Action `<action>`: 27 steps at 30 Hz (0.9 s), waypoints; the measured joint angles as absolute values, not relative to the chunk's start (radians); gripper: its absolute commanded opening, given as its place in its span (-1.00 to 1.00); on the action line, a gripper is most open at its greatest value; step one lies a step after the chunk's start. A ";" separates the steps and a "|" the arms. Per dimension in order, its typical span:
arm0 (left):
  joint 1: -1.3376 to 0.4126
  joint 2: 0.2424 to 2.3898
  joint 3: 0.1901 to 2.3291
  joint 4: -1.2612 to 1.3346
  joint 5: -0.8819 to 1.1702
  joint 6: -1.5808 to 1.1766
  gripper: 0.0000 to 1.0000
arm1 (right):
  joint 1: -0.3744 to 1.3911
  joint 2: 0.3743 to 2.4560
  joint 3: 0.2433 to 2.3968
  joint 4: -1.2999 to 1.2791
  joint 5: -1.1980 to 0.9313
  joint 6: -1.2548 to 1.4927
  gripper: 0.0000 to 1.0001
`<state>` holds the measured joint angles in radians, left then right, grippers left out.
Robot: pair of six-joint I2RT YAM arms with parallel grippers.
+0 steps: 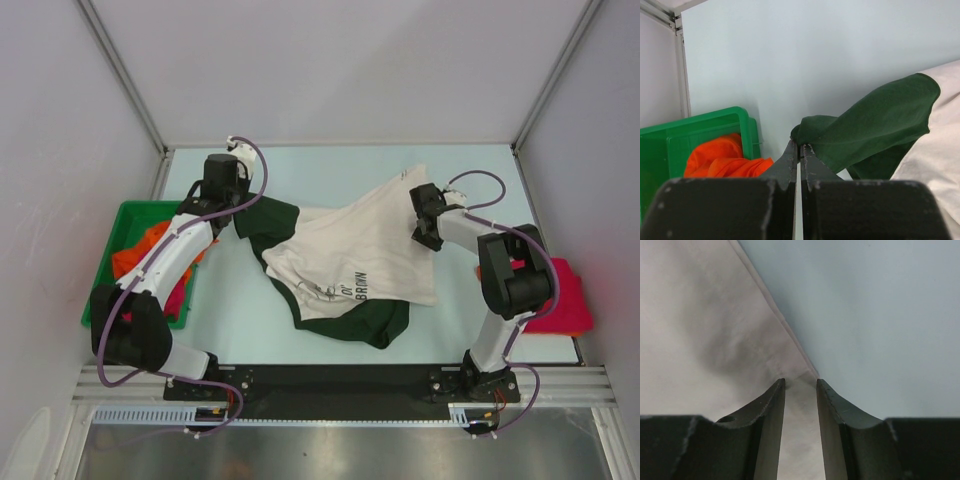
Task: Fold and stack the t-shirts
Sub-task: Flatten out the tshirt
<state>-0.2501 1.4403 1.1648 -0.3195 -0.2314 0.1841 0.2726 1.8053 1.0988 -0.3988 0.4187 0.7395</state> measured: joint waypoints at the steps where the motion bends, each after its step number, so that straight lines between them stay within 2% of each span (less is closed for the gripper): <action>1: -0.250 1.440 1.165 -0.321 -0.231 0.184 -0.99 | 0.270 1.808 1.099 -0.393 0.417 0.739 -0.26; 6: -0.250 1.446 1.165 -0.324 -0.231 0.184 -1.00 | 0.255 1.814 1.099 -0.376 0.408 0.736 -0.28; 9: -0.250 1.451 1.165 -0.325 -0.231 0.184 -1.00 | 0.250 1.819 1.100 -0.371 0.402 0.730 -0.35; 12: -0.250 1.453 1.165 -0.326 -0.232 0.183 -1.00 | 0.245 1.829 1.111 -0.370 0.400 0.723 -0.70; 13: -0.250 1.453 1.165 -0.328 -0.231 0.183 -1.00 | 0.244 1.832 1.114 -0.366 0.397 0.722 -0.98; 27: -0.250 1.453 1.165 -0.336 -0.229 0.157 -1.00 | 0.287 1.771 1.114 -0.392 0.437 0.662 -1.00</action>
